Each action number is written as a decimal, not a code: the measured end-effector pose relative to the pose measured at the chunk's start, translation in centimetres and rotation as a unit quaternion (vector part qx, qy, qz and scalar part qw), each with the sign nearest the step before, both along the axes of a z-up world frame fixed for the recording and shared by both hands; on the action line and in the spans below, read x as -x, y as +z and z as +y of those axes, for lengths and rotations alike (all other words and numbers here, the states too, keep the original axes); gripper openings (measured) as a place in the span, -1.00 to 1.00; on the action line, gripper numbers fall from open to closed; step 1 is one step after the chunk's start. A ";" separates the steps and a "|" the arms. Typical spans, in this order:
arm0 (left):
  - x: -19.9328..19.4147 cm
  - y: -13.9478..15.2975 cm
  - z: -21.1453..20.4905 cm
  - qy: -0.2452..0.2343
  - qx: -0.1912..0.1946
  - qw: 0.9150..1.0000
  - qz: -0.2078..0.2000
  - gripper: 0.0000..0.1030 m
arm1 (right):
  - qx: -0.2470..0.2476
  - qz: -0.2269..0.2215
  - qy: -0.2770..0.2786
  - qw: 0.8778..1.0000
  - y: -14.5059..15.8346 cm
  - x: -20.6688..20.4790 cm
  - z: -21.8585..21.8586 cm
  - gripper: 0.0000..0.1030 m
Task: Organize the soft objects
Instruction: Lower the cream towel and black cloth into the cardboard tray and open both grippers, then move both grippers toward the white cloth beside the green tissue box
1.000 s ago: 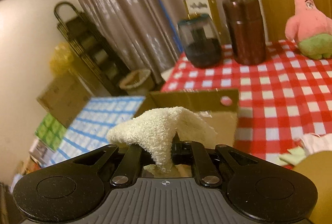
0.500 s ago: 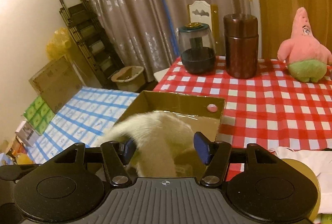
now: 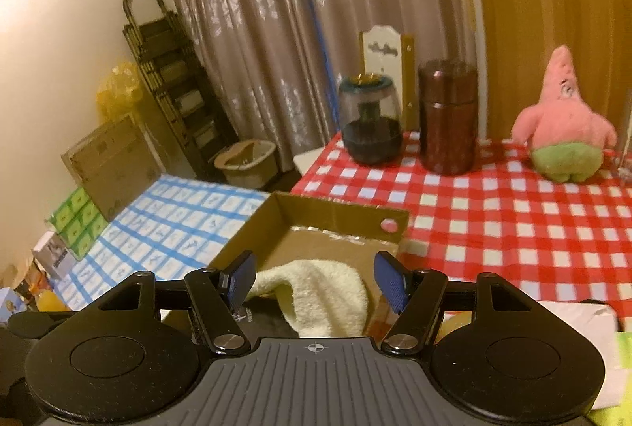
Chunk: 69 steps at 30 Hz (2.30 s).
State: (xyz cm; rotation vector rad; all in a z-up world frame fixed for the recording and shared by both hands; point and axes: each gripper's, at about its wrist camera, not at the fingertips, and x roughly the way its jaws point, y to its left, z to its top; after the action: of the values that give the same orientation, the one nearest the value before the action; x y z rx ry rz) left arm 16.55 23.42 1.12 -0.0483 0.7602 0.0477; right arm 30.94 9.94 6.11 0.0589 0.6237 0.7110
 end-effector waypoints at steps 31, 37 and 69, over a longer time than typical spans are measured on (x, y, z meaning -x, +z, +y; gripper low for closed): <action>2.7 4.6 -14.8 -0.063 0.028 0.997 -0.039 0.71 | 0.010 -0.012 -0.154 0.988 2.9 8.3 -23.9 0.33; 2.2 4.6 -16.1 -0.089 0.010 0.995 -0.035 0.71 | 0.027 -0.008 -0.145 0.989 1.9 8.5 -25.1 0.33; -10.3 5.9 -14.4 -0.239 -0.080 0.968 -0.006 0.70 | 0.354 -0.025 0.243 0.903 -6.7 -4.1 -16.0 0.33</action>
State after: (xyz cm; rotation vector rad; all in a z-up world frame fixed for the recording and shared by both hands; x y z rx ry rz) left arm 26.80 8.98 7.01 0.2879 0.7362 -0.3495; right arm 35.00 -6.04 -0.55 -0.8143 0.8269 0.9218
